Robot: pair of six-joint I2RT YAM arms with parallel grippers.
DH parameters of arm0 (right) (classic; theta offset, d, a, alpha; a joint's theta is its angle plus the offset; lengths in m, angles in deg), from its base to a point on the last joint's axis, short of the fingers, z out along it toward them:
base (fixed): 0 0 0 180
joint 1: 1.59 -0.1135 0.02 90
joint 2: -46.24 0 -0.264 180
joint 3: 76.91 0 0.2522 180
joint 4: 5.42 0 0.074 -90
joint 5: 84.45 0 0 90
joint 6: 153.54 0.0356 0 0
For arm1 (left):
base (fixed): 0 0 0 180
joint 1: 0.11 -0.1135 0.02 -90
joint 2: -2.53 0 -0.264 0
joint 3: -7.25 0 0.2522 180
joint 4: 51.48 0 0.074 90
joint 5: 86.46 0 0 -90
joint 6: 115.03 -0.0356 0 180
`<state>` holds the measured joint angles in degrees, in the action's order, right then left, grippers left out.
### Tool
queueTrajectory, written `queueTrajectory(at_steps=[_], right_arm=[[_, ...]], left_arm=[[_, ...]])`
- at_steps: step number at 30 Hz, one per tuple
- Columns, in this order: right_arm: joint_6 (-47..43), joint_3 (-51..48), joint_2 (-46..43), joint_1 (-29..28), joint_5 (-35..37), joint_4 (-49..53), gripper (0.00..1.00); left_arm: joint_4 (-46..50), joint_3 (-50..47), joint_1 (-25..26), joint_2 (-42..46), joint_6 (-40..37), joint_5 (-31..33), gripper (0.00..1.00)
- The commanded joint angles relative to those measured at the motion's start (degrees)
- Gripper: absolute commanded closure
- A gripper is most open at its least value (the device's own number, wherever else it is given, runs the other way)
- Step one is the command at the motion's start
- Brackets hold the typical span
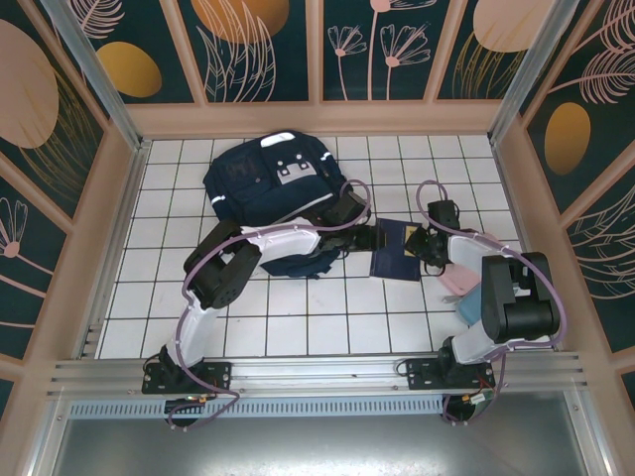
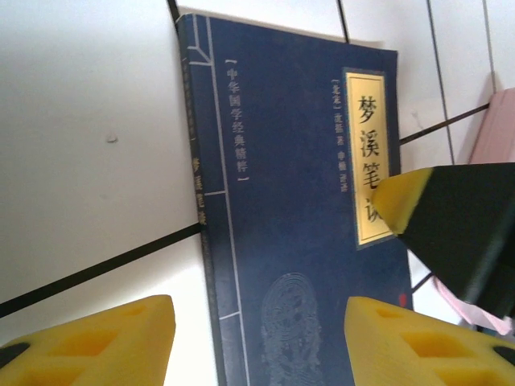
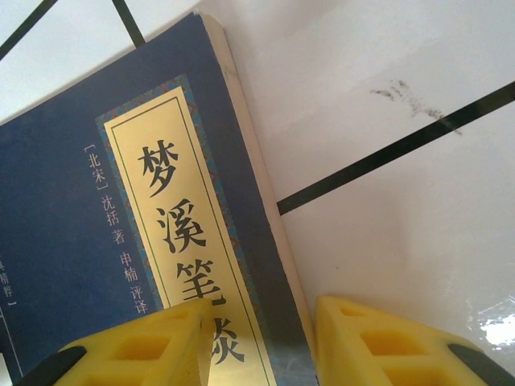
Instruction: Pack the student bag
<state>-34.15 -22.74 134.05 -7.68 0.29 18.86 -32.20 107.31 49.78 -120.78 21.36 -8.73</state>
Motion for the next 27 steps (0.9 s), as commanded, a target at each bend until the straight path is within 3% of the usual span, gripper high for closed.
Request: queueTrajectory(at_steps=[1, 16, 27], right_arm=[[-0.7, -1.82, 0.56, -0.43, -5.82, -0.39, 0.62], [-0.74, -2.26, 0.99, -0.46, -11.18, -2.13, 0.65], [0.17, -3.96, 0.86, -0.5, -16.2, -4.64, 0.66]], left_arm=[[2.51, 0.8, 0.35, -1.08, -0.05, 2.15, 0.43], [2.47, 0.3, 0.33, -4.2, 0.98, 0.92, 0.47], [-3.18, 0.36, 0.34, -2.65, 2.3, -9.96, 0.47]])
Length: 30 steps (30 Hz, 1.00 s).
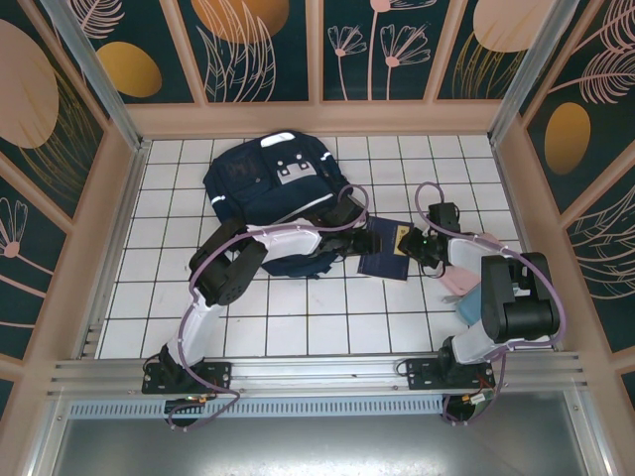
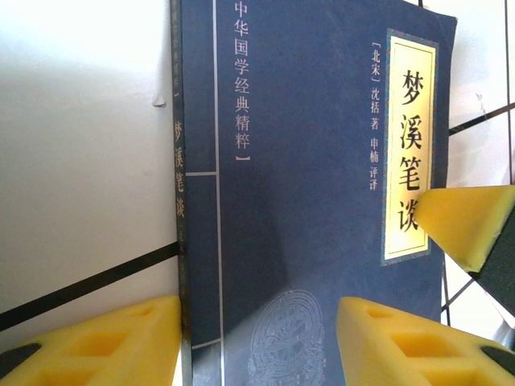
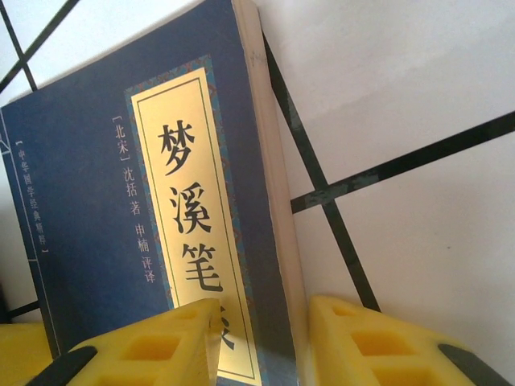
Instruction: Pack the student bag
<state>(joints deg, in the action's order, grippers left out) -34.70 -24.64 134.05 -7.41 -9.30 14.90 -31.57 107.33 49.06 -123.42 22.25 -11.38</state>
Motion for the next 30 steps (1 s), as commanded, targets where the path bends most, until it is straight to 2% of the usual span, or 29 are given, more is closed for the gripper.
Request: queueTrajectory(at_steps=[1, 13, 25, 30], right_arm=[[1.07, -2.44, 0.79, -0.74, -7.06, -1.22, 0.66], [4.54, -4.22, -1.59, -0.71, -11.58, -5.01, 0.66], [6.01, -5.28, 0.62, -0.7, -14.79, -9.61, 0.67], [6.6, -5.63, 1.17, -0.74, -16.8, -11.41, 0.67]], left_arm=[[-4.72, 0.49, 0.96, 0.86, 1.4, -8.33, 0.47], [-5.83, -0.16, 0.83, 8.24, 0.98, -8.75, 0.49], [-14.97, -8.21, 0.4, 9.54, 14.37, -9.51, 0.51], [-17.24, -9.52, 0.13, 9.24, 17.48, -9.19, 0.5]])
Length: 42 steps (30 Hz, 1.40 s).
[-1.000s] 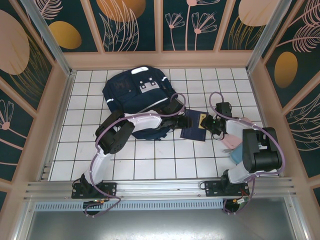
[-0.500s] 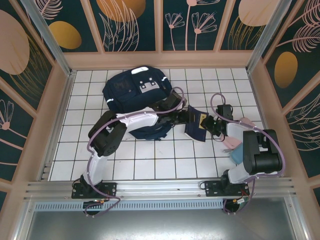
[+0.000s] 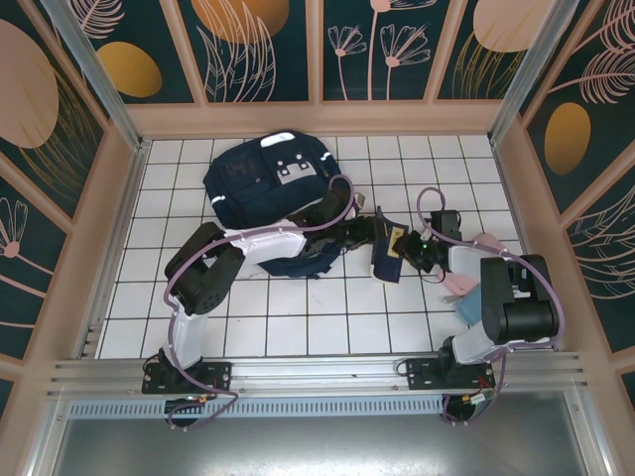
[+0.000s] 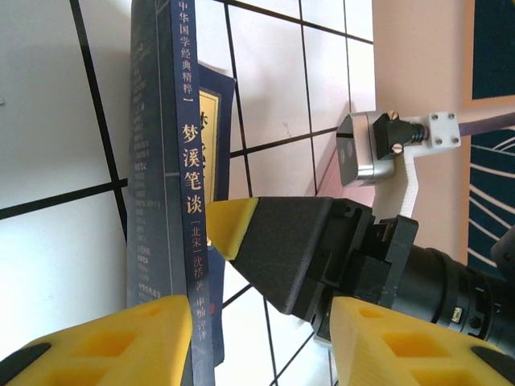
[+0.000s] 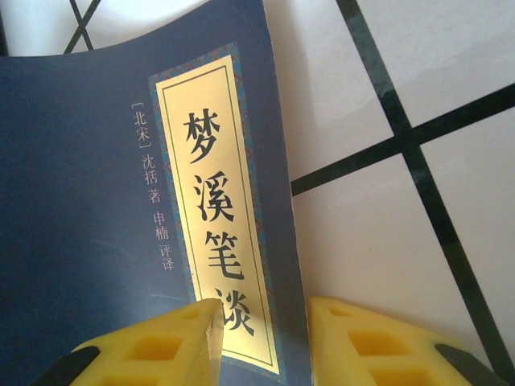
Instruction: Pack the student bag
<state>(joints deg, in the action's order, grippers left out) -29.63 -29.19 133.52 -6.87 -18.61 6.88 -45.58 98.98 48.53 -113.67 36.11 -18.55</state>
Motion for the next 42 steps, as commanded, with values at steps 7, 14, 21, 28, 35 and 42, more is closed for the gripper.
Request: queueTrajectory(at_steps=[7, 14, 21, 28, 35, 42], right_arm=[[1.0, -0.1, 3.09, -1.87, -11.44, -5.56, 0.67], [0.13, 4.51, 8.12, -6.02, -11.66, -5.91, 0.67], [-1.12, 9.43, 12.62, -8.65, -9.9, -4.45, 0.68], [-2.44, 10.52, 13.65, -8.7, -7.33, -2.33, 0.69], [-2.64, 10.36, 13.88, -8.7, -7.3, -2.32, 0.69], [-2.4, 10.41, 13.91, -8.7, -7.73, -2.64, 0.7]], left_arm=[[-3.62, -4.11, -0.77, 2.48, 3.66, 1.37, 0.51], [-0.75, -9.82, -4.4, 7.43, 0.2, 4.32, 0.5], [9.72, -10.23, -7.15, 12.06, -7.7, 10.92, 0.46], [17.79, -8.63, -7.35, 12.26, -11.86, 21.62, 0.49], [16.83, -5.21, -7.34, 8.22, -14.62, 13.71, 0.54], [16.18, -1.63, -7.33, 4.94, -15.87, 7.17, 0.56]])
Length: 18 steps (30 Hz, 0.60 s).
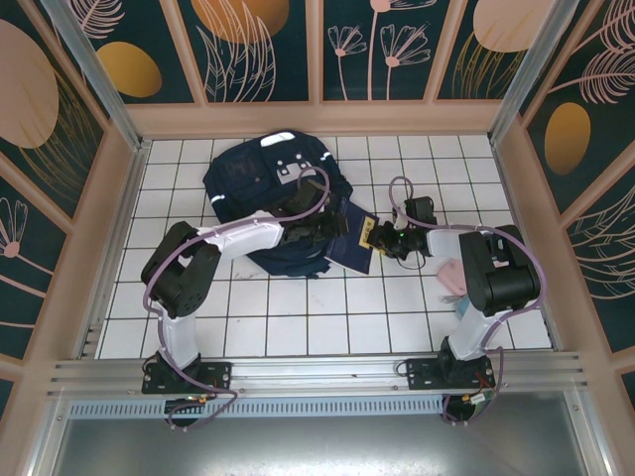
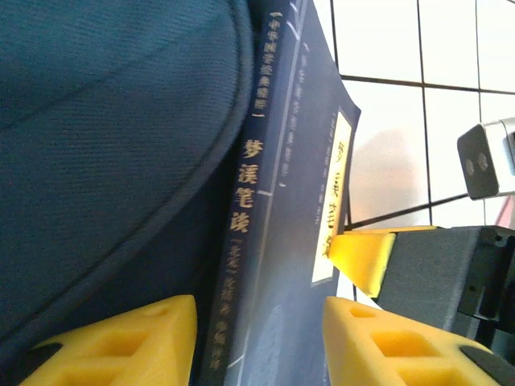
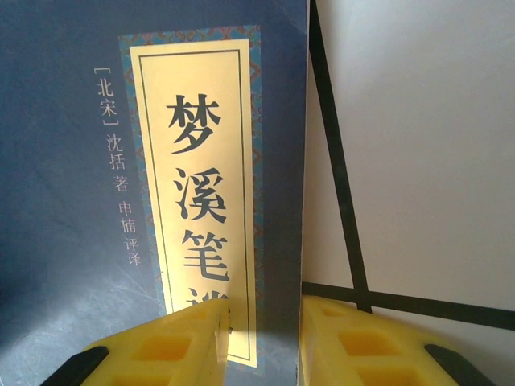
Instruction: Pack the student bag
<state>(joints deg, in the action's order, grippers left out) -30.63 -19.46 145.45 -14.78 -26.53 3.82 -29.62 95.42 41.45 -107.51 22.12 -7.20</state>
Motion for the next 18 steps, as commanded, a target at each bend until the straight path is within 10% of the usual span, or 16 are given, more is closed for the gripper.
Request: queueTrajectory(at_steps=[1, 18], right_arm=[[-1.44, 0.7, 2.01, -0.79, 0.17, 0.38, 0.7], [-0.56, -0.83, 0.04, -0.7, 0.92, 0.13, 0.7]], left_arm=[[-0.14, 2.49, -0.34, -1.32, -2.42, -5.99, 0.57], [0.61, 5.49, -0.37, -1.99, -3.76, -7.37, 0.68]])
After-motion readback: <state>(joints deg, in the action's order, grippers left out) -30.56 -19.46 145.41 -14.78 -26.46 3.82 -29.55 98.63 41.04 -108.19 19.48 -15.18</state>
